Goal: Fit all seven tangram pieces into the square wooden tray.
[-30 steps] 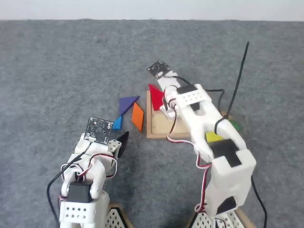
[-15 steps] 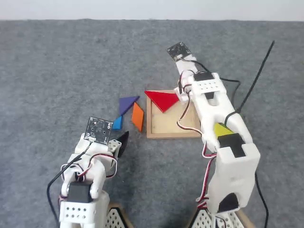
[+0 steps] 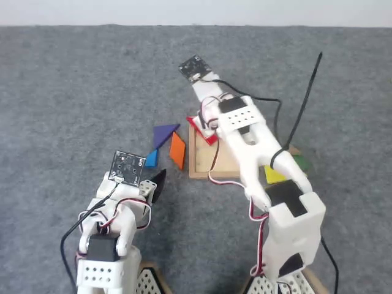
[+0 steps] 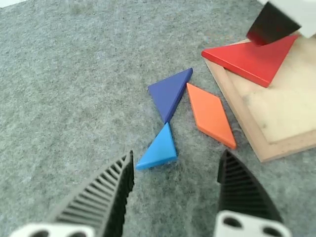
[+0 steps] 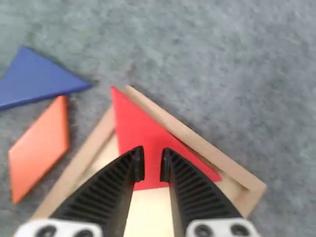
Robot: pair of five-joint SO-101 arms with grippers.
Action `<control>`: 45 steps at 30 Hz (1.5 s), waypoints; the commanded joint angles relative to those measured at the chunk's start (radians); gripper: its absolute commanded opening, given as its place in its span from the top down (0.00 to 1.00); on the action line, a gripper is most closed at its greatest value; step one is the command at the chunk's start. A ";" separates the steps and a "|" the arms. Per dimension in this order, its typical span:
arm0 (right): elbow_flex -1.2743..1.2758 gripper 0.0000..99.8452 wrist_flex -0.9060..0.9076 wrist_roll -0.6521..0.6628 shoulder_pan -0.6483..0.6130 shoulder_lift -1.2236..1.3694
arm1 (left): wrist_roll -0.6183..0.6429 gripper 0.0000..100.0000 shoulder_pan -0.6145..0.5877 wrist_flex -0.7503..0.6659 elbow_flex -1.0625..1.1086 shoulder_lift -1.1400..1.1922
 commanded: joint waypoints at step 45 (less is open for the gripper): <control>-0.296 0.87 -0.030 -0.141 -0.111 0.183 | -0.005 0.73 -0.003 0.009 -0.010 -0.015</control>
